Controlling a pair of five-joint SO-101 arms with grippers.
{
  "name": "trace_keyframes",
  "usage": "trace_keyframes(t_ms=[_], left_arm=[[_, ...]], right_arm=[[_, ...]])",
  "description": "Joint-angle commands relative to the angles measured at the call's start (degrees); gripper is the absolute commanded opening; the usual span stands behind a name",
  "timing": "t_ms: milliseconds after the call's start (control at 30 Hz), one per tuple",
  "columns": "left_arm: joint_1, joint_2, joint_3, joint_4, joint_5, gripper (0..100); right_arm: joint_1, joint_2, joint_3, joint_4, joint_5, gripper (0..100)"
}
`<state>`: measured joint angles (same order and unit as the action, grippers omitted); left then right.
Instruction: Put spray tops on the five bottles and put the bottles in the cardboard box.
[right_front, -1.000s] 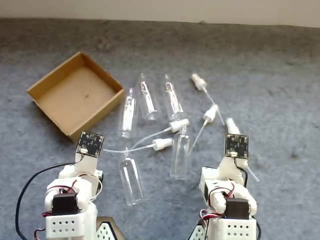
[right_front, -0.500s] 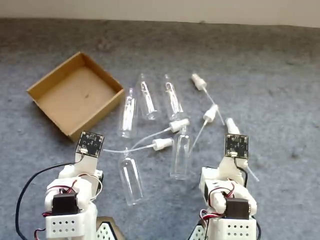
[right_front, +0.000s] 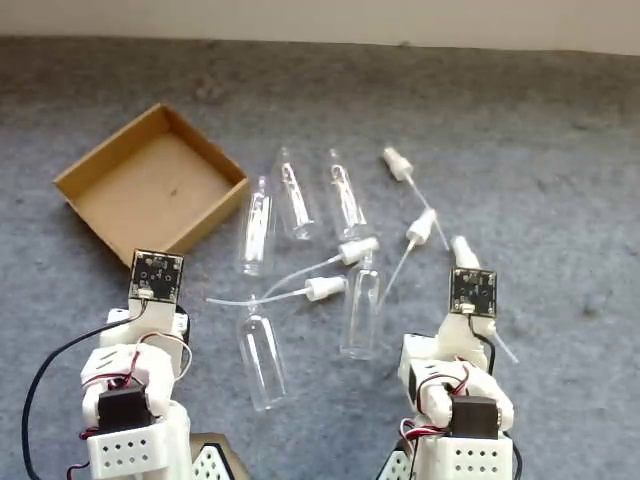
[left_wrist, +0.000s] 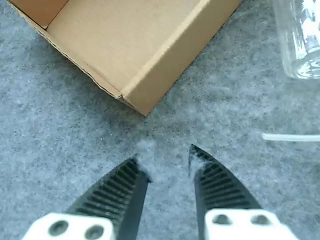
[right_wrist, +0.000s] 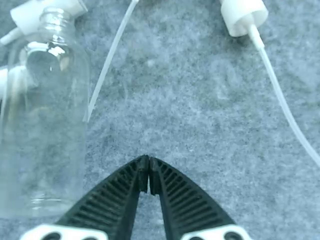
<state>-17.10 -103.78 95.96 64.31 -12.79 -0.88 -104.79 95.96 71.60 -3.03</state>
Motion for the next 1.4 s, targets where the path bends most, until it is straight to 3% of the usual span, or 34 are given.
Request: trace_keyframes(t_ms=[0, 167, 333, 633, 833, 1067, 1267, 1367], left_arm=[[-1.1, 0.0, -0.4, 0.0, 0.3, 9], [-0.8, 0.2, -16.4, 10.9, -0.8, 9], [-1.1, 2.5, -28.4, 14.3, -8.4, 9], [-0.7, 33.8, -44.8, 15.4, -7.8, 9], [1.8, 54.6, -57.0, 21.8, 0.0, 9], [15.0, 73.5, -71.3, 35.9, 16.4, 9], [22.5, 85.3, -77.5, 36.5, 34.5, 10], [25.5, 89.3, -77.4, 36.5, 38.5, 20]], right_arm=[[-0.5, -0.5, 9.2, 0.3, -0.5, 0.5], [-0.5, -0.5, 9.2, 0.3, -0.5, 0.5], [-0.5, -0.5, 9.2, 0.3, -0.5, 0.5], [-0.5, -0.5, 9.2, 0.3, -0.5, 0.5], [-0.5, -0.5, 9.2, 0.3, -0.5, 0.5], [-0.5, -0.5, 9.2, 0.3, -0.5, 0.5], [-0.5, -0.5, 9.2, 0.3, -0.5, 0.5], [-0.5, -0.5, 9.2, 0.3, -0.5, 0.5]])
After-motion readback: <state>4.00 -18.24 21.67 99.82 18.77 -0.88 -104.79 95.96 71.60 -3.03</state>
